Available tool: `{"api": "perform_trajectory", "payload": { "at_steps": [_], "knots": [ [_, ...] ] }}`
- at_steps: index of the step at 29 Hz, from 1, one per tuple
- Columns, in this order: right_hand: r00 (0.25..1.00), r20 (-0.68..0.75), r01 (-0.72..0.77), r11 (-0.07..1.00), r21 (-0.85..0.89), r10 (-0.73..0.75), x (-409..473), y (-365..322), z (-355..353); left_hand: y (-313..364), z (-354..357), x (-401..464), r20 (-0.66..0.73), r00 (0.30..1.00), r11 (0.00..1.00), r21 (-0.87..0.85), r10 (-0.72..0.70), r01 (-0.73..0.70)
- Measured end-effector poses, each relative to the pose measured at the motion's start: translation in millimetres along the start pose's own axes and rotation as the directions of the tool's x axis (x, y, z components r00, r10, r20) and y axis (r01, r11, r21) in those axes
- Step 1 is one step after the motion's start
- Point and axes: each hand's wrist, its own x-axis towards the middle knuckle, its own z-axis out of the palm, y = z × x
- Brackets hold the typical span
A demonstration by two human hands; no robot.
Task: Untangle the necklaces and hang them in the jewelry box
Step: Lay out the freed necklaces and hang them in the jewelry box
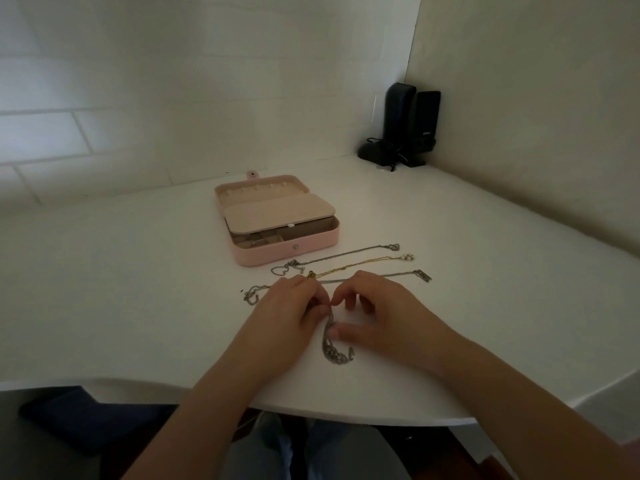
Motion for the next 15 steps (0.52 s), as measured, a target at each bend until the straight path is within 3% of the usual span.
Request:
{"api": "perform_trajectory", "payload": {
  "at_steps": [6, 11, 15],
  "knots": [
    [0.995, 0.059, 0.079, 0.995, -0.057, -0.076, 1, 0, 2, 2, -7, -3, -0.016, 0.993, 0.968, -0.224, -0.12, 0.113],
    [0.983, -0.118, -0.124, 0.983, 0.132, 0.14, 0, 6, -8, -3, -8, -5, -0.097, 0.968, 0.915, -0.361, -0.231, 0.182],
    [0.926, -0.301, -0.129, 0.941, 0.314, 0.227, 0, 12, -14, -4, -6, -7, -0.122, 0.953, 0.891, -0.405, -0.276, 0.206]
  ]
}}
